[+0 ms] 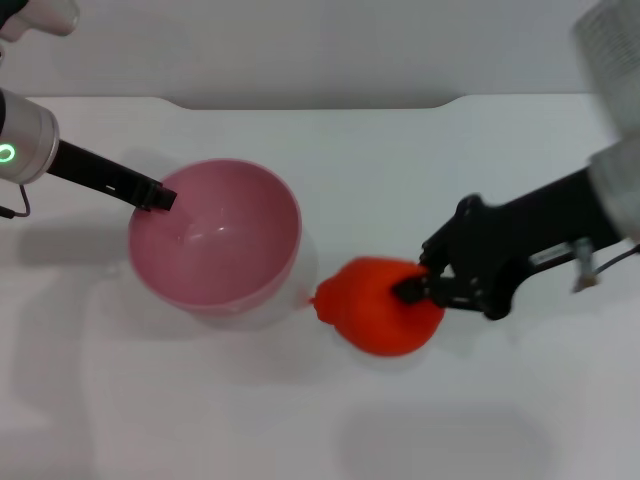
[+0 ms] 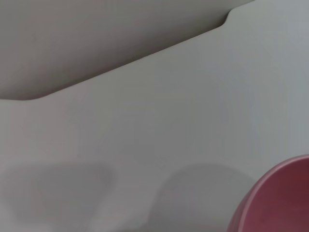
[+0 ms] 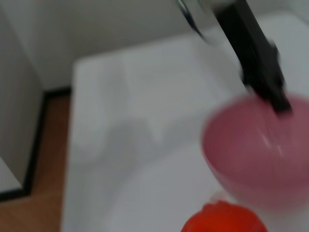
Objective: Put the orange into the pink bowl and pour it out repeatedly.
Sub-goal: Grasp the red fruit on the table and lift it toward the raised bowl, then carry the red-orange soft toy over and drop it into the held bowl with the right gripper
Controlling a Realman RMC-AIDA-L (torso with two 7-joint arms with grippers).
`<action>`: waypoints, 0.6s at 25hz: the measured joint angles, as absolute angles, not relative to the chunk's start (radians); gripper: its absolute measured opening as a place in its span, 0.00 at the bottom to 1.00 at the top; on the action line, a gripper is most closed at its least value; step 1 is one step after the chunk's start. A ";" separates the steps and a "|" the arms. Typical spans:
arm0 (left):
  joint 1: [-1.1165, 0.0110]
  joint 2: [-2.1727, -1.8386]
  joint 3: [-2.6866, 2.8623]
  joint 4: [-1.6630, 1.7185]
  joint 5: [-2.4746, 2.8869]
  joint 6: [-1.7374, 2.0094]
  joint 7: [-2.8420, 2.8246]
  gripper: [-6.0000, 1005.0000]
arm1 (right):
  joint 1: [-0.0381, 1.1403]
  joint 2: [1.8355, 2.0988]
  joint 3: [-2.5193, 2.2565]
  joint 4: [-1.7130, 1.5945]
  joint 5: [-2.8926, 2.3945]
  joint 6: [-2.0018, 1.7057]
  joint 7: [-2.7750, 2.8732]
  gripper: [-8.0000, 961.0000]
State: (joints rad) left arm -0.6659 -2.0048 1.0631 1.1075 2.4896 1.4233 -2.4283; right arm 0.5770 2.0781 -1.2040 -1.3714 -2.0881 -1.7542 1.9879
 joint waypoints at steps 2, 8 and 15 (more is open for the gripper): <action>-0.666 -2.005 1.064 1.108 2.490 1.424 -2.428 0.11 | 0.573 2.077 -1.143 -1.470 -2.011 -1.846 1.999 0.07; -0.663 -2.008 1.081 1.108 2.491 1.423 -2.427 0.11 | 0.558 2.075 -0.987 -1.630 -1.786 -1.922 2.003 0.06; -0.666 -2.034 1.099 1.109 2.491 1.417 -2.424 0.11 | 0.534 2.080 -1.012 -1.500 -1.748 -1.705 1.862 0.06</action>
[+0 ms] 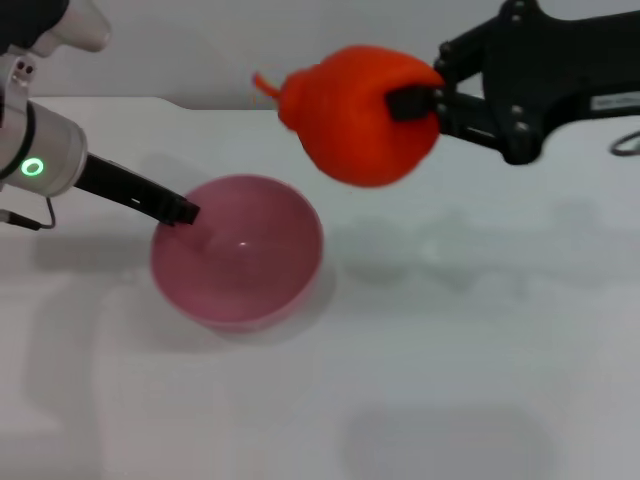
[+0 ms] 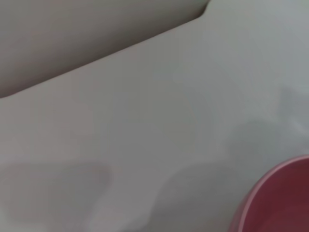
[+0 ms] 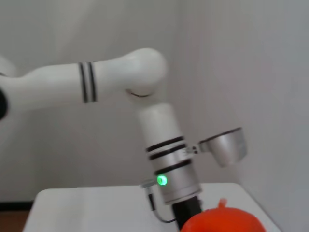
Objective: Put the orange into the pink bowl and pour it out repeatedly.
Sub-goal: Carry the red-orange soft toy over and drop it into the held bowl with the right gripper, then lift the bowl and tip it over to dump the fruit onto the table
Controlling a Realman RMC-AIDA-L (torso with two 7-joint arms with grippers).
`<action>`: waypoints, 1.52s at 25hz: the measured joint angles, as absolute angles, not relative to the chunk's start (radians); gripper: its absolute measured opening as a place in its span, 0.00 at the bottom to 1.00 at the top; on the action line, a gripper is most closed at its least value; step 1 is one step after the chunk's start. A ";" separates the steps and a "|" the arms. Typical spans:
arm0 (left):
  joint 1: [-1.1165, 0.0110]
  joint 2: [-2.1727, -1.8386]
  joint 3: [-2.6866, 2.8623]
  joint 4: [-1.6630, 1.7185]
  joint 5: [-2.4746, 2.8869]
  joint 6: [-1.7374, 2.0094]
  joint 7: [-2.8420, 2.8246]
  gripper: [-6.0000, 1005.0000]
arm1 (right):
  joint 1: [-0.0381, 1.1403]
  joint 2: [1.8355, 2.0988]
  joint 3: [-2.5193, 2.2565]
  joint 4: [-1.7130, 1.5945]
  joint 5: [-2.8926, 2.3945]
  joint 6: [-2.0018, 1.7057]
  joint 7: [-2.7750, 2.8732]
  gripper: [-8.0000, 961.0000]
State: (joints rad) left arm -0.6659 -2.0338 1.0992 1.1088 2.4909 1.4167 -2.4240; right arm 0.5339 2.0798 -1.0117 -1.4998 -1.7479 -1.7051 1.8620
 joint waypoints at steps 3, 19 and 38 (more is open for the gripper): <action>-0.671 -2.045 1.106 1.116 2.490 1.418 -2.424 0.11 | 0.537 2.077 -1.069 -1.390 -1.753 -1.602 1.798 0.06; -0.693 -2.055 1.161 1.119 2.482 1.418 -2.424 0.11 | 0.552 2.074 -1.221 -1.224 -1.764 -1.383 1.711 0.26; -0.582 -2.061 1.444 1.168 2.288 0.984 -2.410 0.11 | 0.253 2.081 -1.232 -1.037 -0.989 -1.302 1.061 0.57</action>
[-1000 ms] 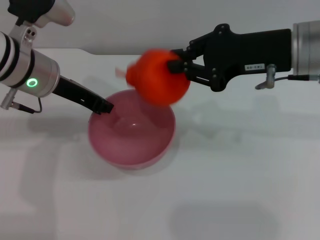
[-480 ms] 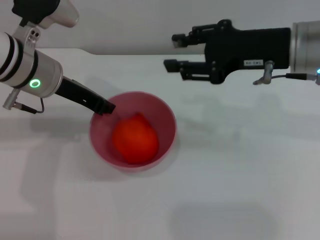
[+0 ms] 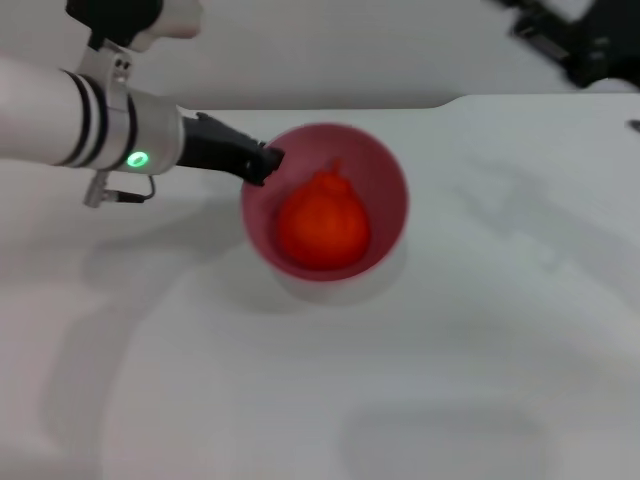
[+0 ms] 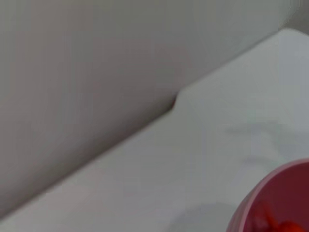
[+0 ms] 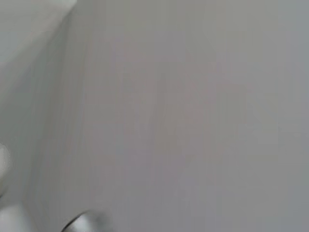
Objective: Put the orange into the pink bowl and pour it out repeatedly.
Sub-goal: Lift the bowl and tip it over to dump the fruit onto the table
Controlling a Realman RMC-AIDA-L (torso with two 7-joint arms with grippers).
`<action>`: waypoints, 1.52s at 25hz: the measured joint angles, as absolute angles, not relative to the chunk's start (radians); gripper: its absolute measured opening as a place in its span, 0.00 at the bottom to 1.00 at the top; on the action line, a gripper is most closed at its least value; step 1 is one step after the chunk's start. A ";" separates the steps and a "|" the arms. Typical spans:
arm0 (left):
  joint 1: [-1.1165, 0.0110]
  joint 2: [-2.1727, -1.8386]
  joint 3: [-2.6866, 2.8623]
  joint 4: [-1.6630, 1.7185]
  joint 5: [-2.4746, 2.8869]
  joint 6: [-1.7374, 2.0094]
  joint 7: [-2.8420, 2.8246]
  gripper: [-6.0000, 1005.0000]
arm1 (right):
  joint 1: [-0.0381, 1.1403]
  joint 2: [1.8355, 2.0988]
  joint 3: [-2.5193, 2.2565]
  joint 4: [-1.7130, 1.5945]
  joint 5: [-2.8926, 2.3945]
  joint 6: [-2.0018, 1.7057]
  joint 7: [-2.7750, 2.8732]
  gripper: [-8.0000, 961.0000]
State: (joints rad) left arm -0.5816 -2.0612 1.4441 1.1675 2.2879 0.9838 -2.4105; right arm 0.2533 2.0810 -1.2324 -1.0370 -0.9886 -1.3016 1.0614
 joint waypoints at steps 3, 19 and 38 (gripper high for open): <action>-0.533 -2.061 1.521 1.195 2.258 0.854 -2.397 0.12 | 0.213 2.082 -1.235 -0.924 -0.772 -1.366 0.941 0.57; -0.169 -2.059 1.981 1.378 2.246 0.031 -2.307 0.12 | 0.184 2.070 -1.127 -0.558 -0.254 -1.707 0.870 0.57; -0.151 -2.073 2.461 1.131 2.236 -0.898 -1.723 0.12 | 0.220 2.072 -1.131 -0.506 -0.257 -1.774 0.882 0.56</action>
